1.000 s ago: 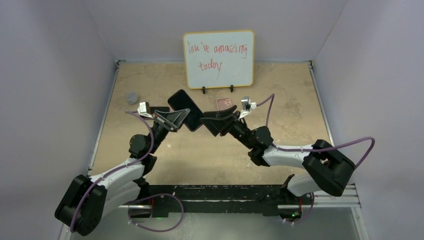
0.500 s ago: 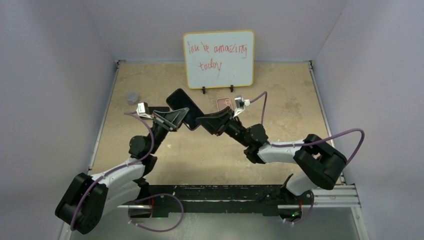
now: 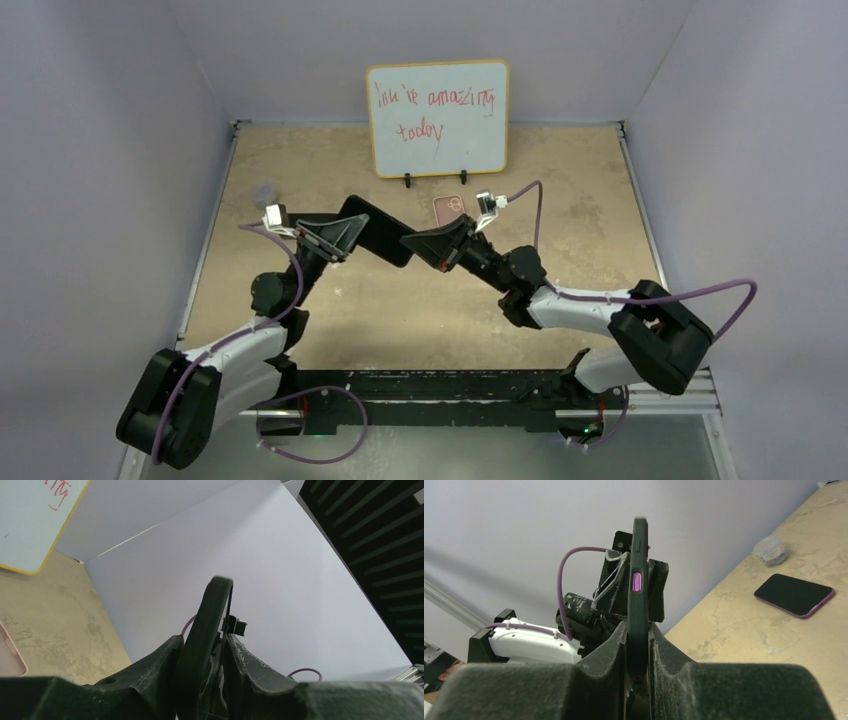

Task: Take the phone out of the phone case
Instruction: Remove the phone case from the phone.

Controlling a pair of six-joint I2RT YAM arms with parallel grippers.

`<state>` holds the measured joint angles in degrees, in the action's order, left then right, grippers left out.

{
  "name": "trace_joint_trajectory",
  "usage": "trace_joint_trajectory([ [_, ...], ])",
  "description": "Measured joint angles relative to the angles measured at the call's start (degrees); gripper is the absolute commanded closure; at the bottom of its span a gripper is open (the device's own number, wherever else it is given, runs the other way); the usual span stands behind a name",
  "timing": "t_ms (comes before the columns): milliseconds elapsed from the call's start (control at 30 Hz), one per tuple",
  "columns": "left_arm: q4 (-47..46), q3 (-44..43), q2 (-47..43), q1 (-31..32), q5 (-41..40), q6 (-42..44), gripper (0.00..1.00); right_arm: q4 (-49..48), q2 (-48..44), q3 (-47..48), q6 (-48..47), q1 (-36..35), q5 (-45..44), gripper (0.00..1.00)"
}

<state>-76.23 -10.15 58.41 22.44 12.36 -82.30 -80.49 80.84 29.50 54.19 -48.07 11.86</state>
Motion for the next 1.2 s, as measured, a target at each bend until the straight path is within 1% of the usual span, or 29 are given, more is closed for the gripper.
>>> trace_joint_trajectory([
  [167, -0.9, 0.0, 1.3, -1.7, 3.7, 0.0, 0.63, 4.2, -3.2, -0.4, 0.4, 2.0, 1.6, 0.99],
  [300, -2.0, -0.7, 3.8, -1.8, 7.6, 0.0, 0.65, 6.1, -3.5, -0.4, 1.4, 2.8, 3.0, 1.00],
  [400, -3.5, -1.9, 6.2, -2.1, 10.0, 0.0, 0.72, 6.6, -3.5, -0.3, 2.4, 3.5, 3.3, 1.00],
  [467, -4.5, -2.5, 7.8, -2.2, 11.2, -0.2, 0.79, 6.9, -3.5, -0.2, 3.0, 3.9, 3.5, 1.00],
  [500, -5.0, -2.6, 8.4, -2.3, 11.8, -0.4, 0.85, 7.0, -3.5, -0.2, 3.3, 4.1, 3.6, 0.97],
  [533, -5.4, -2.6, 8.8, -2.3, 12.1, -0.6, 0.92, 7.1, -3.5, -0.2, 3.5, 4.2, 3.7, 0.92],
  [567, -6.4, -2.6, 9.3, -2.4, 12.4, -0.9, 0.99, 7.6, -3.5, -0.1, 3.8, 4.3, 3.8, 0.85],
  [667, -7.5, -2.6, 9.7, -2.6, 12.7, -1.6, 1.00, 8.5, -3.5, 0.3, 4.6, 4.7, 4.3, 0.58],
  [733, -7.3, -2.6, 9.7, -2.5, 13.0, -2.2, 1.00, 8.9, -3.5, 0.8, 3.9, 4.7, 4.6, 0.46],
  [767, -7.2, -2.6, 9.8, -2.4, 13.3, -2.3, 1.00, 9.1, -3.5, 1.0, 3.2, 4.7, 4.9, 0.42],
  [833, -7.1, -2.6, 9.7, -2.3, 13.6, -2.6, 1.00, 9.9, -3.9, 1.0, 1.5, 4.8, 6.2, 0.38],
  [1000, -4.6, -3.3, 8.7, -2.4, 13.7, -2.6, 1.00, 14.6, -7.7, 0.0, -3.4, 5.8, 9.4, 0.33],
  [1100, -1.8, -4.9, 7.8, -2.5, 13.6, -2.5, 1.00, 18.1, -12.1, -1.5, -7.0, 6.1, 11.1, 0.35],
  [1200, -0.2, -6.0, 7.7, -2.5, 13.7, -2.6, 1.00, 20.1, -14.2, -1.6, -9.7, 6.1, 13.3, 0.37],
])
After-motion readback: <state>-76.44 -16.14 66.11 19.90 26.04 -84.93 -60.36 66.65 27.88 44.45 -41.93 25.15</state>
